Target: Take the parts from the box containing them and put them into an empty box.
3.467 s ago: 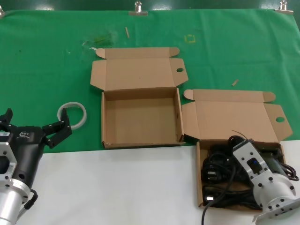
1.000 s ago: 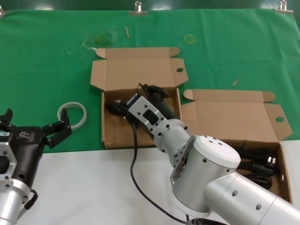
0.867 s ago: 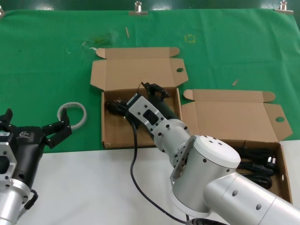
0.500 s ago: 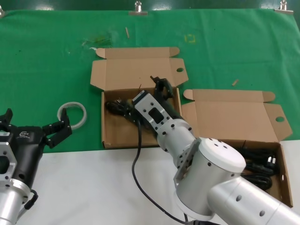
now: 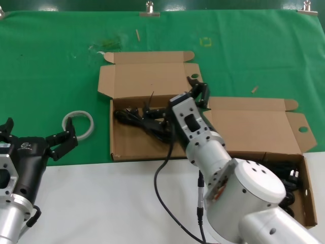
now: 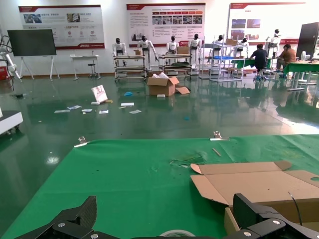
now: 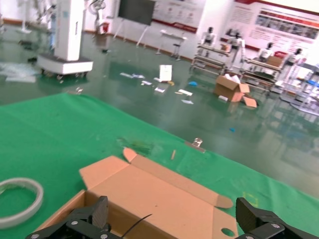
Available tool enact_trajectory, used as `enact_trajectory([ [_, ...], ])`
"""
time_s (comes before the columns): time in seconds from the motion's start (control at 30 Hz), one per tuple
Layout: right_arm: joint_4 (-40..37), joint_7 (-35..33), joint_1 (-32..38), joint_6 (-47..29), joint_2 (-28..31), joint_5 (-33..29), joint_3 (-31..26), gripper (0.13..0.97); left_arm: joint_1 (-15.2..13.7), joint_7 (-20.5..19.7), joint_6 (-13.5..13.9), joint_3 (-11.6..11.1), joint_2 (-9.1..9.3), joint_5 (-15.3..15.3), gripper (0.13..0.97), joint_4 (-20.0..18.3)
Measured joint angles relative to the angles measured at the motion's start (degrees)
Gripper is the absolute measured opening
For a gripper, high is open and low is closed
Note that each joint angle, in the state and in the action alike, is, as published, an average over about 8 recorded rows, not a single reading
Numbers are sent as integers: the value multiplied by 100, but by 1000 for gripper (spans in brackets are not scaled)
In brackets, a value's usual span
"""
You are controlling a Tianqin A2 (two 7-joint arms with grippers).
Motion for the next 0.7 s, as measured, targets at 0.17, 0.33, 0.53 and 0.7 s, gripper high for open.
enact_trajectory([
  [0.17,135,449,-261,-217,0,-368,356,870,0,0,0,0,0,0,965,0],
  [0.33,267,893,-521,-433,0,-734,708,933,0,0,0,0,0,0,965,0],
  [0.53,424,1422,-827,-688,0,-1168,1122,953,0,0,0,0,0,-1,965,0],
  [0.7,555,1861,-1082,-901,0,-1529,1468,966,0,2,0,0,0,-1,965,0],
])
